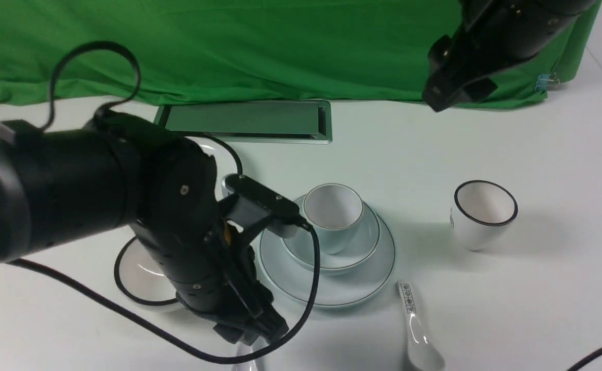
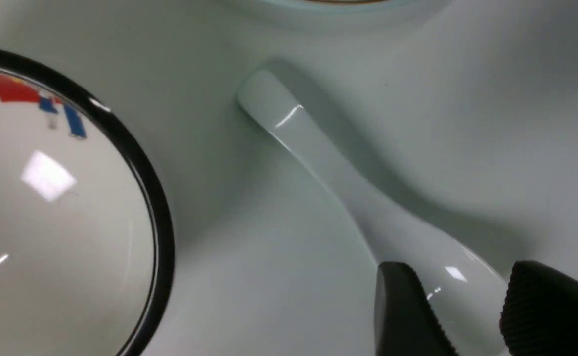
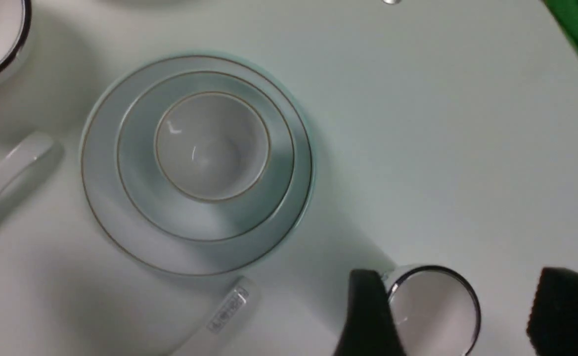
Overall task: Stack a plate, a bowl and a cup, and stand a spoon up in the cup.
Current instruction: Use the left arm to grab a blue soup spoon
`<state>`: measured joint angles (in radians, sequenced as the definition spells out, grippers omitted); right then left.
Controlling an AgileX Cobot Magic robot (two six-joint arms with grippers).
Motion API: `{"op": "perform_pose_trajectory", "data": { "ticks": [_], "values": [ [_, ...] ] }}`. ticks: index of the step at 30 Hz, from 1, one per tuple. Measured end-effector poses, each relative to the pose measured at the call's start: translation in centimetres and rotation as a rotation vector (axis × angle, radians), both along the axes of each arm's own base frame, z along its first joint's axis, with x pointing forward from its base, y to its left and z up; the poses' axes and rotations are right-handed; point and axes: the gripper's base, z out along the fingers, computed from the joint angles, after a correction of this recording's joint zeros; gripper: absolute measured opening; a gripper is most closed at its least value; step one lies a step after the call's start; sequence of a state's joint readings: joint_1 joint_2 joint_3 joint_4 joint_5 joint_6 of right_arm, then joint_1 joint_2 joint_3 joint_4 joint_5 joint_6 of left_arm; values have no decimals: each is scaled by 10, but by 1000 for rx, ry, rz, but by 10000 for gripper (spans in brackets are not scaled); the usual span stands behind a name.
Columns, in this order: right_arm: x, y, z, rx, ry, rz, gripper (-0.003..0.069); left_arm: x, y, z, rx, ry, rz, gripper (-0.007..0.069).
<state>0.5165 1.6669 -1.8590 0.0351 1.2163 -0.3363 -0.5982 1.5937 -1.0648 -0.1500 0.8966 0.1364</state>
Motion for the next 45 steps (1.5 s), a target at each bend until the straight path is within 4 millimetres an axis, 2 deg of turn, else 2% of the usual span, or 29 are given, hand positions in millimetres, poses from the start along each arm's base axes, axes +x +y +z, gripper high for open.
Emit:
{"op": "perform_pose_trajectory", "data": {
  "ticks": [3,7,10,17,23,27,28,29,31,32,33,34,38,40,42,43,44,45],
  "values": [
    [-9,-6,3,-3,-8,-1,457,6,-4,-12,3,13,33,302],
    [-9,-6,-13,-24,26,0,457,16,-10,-28,-16,9,120,390],
    [-7,-5,-26,-38,51,2,457,21,-13,-35,-35,8,196,426],
    [-7,-5,-51,-70,100,4,458,28,-11,-52,29,12,250,443],
    [-5,-4,-52,-61,82,5,459,33,-11,-67,65,18,265,442],
    [-5,-4,-52,-61,81,5,459,35,-12,-70,78,23,265,402],
    [-5,-4,-52,-61,80,5,459,35,-11,-70,91,20,257,340],
    [-5,-4,-52,-61,80,5,459,35,-11,-70,91,20,257,331],
    [-5,-4,-52,-66,78,5,459,36,-11,-70,95,21,250,201],
    [-5,-4,-52,-68,76,4,459,36,-11,-69,99,18,242,165],
    [-5,-5,-52,-76,75,3,459,35,-11,-67,102,25,234,93],
    [-5,-6,-52,-84,73,2,459,34,-11,-66,102,29,226,73],
    [-7,-12,-48,-123,58,-5,459,31,-10,-39,61,-11,206,78],
    [-12,-18,-39,-144,20,-13,459,32,-10,2,-48,-145,202,78],
    [-16,-22,-31,-150,-6,-17,459,33,-11,35,-173,-299,202,78],
    [-16,-23,-31,-151,-9,-18,459,32,-10,38,-178,-305,202,78],
    [-20,-25,-25,-150,-28,-20,459,36,-13,60,-295,-453,201,78],
    [-21,-27,-23,-151,-35,-22,459,40,-15,71,-361,-540,197,78]
  ]
}}
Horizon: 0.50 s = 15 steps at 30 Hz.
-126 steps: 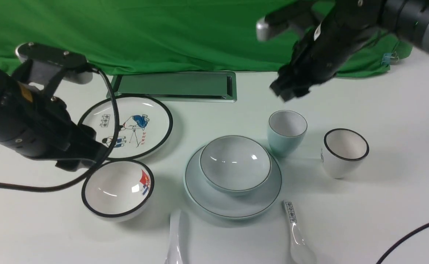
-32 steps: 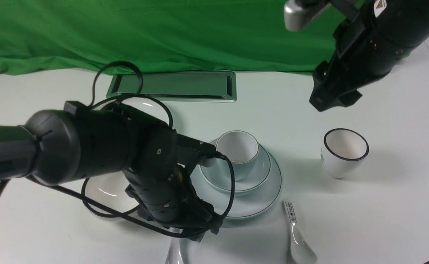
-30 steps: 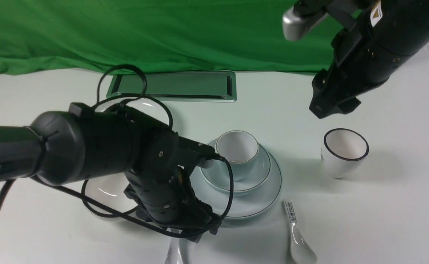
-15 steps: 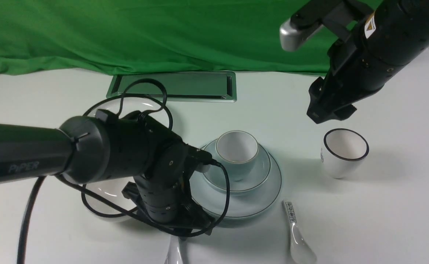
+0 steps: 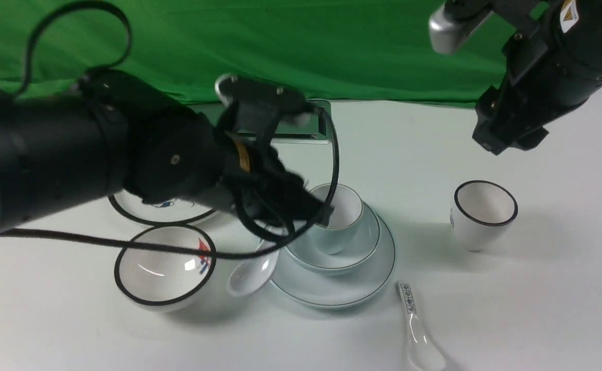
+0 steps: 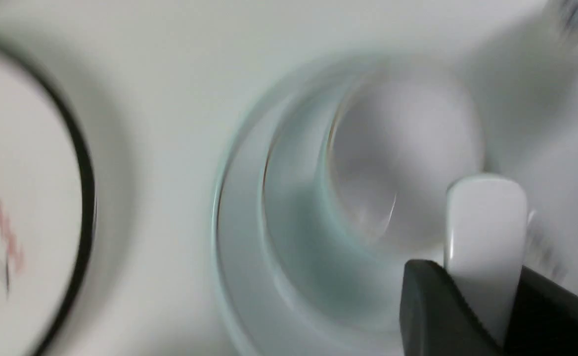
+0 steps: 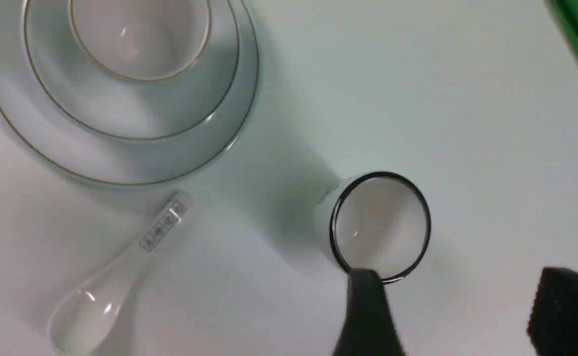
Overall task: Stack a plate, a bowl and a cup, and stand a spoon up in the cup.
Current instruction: Use the left arm to grab a blue soup spoon, then use the left arm to put the blue soup spoon into the blue teacup in the middle
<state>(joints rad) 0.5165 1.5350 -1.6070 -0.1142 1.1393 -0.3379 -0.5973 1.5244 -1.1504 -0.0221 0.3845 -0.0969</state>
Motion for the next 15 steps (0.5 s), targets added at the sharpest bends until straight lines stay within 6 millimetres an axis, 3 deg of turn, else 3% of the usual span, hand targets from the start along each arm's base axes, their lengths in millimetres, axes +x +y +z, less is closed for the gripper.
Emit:
{"op": "perform_pose_trajectory", "data": {
  "ticks": [3,6,15],
  "values": [
    [-4,-2,6,7,-21,0,459,12,-7,18,-121,-233,-12,78],
    [-5,-3,9,12,-33,1,459,27,-17,18,-193,-373,-14,78],
    [-5,-4,11,20,-50,1,459,63,-41,-49,-191,-379,-11,78]
  ]
}}
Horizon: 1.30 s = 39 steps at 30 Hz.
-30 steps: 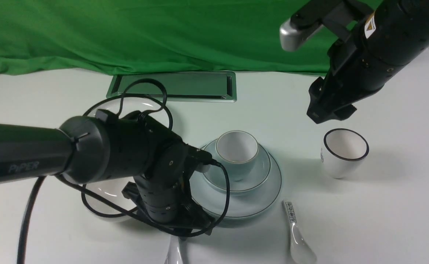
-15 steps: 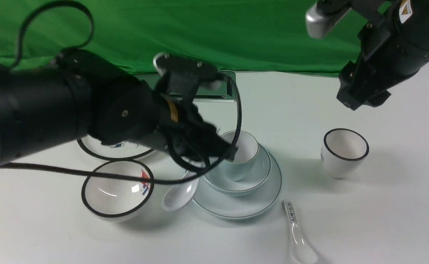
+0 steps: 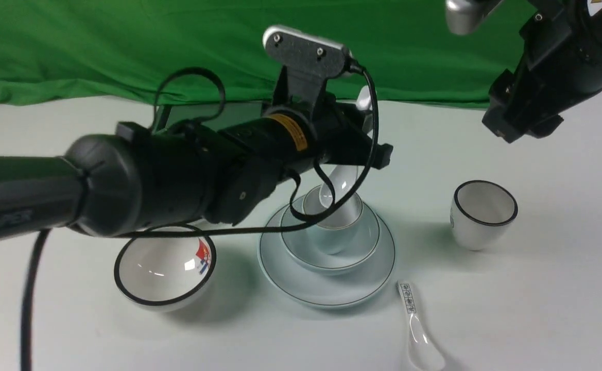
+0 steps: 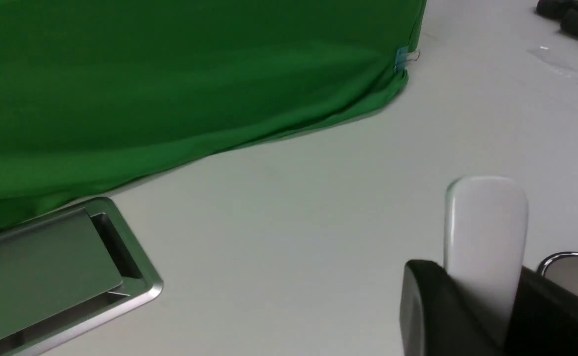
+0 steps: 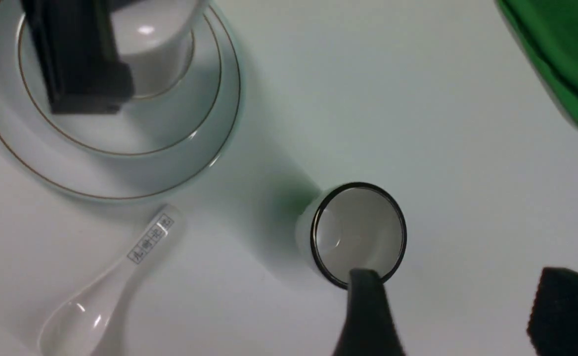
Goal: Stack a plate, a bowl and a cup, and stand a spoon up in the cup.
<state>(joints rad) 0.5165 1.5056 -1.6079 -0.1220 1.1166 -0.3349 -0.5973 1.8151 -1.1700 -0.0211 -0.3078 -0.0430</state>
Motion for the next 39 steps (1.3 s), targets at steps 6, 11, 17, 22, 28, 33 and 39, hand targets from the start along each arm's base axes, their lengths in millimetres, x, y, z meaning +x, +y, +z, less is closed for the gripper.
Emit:
{"op": "perform_pose_trajectory", "data": {
  "ticks": [6,11,17,22,28,33,39],
  "values": [
    [1,1,1,7,-13,2,459,5,-4,-17,7,10,1,78],
    [1,1,1,7,-15,3,459,3,-2,-25,58,85,-1,108],
    [-2,-1,-1,-1,26,-28,459,-8,5,-11,115,169,-5,277],
    [-8,-5,-2,-3,80,-62,451,-45,30,56,171,166,-23,406],
    [-28,-9,16,93,65,-54,276,-112,83,120,336,212,-4,343],
    [-49,-16,38,181,2,-34,123,-165,126,131,429,291,37,141],
    [-79,-31,52,271,-99,-10,100,-228,169,109,344,276,76,-30]
  ]
}}
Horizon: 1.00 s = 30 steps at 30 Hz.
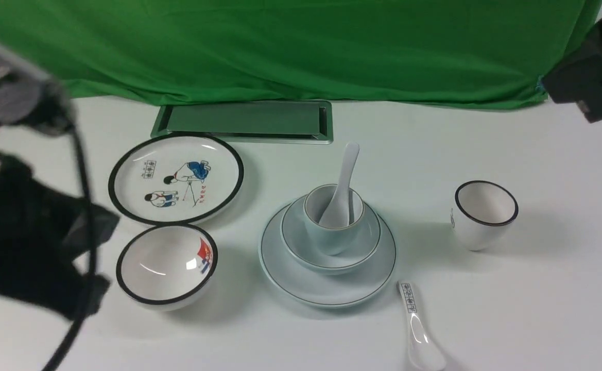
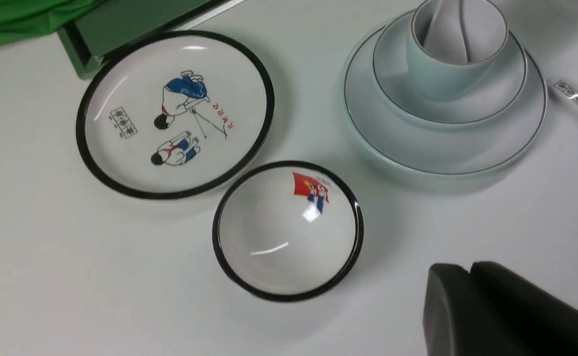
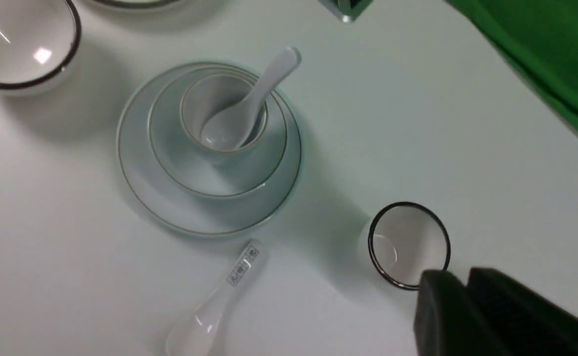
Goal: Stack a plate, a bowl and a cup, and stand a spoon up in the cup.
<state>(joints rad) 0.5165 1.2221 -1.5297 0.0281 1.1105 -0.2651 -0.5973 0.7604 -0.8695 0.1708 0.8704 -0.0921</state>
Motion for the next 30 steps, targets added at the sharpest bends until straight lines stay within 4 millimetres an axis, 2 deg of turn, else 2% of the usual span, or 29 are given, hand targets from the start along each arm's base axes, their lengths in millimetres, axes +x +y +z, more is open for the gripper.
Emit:
{"op": "perform_pose_trajectory", "data": {
  "ticks": [1,2,5,6,8,13,14,16,19,30],
  "values": [
    [-2,-1,1,3,-5,0,100,0,0,0,-1,-2,0,-31],
    [-9,-5,-3,33,-46,5,100,-18,12,-9,-45,-38,9,-37],
    [-28,-12,-11,129,-160,21,99,-47,31,-23,-132,-102,28,-38],
    [-27,-11,-14,134,-163,23,99,-49,32,-24,-137,-107,29,-38],
    [-46,-19,-25,272,-321,34,99,-72,48,-39,-212,-166,42,-36],
    [-73,-34,-52,470,-561,23,102,-101,68,-54,-310,-284,42,-36],
    [-75,-35,-53,475,-570,23,102,-102,69,-54,-313,-288,42,-36],
    [-90,-44,-63,541,-678,18,106,-112,75,-55,-348,-340,39,-36],
    [-98,-49,-68,567,-723,17,111,-113,76,-55,-351,-346,39,-36],
    [-102,-51,-72,568,-718,16,129,-113,76,-55,-351,-347,39,-31]
  ]
}}
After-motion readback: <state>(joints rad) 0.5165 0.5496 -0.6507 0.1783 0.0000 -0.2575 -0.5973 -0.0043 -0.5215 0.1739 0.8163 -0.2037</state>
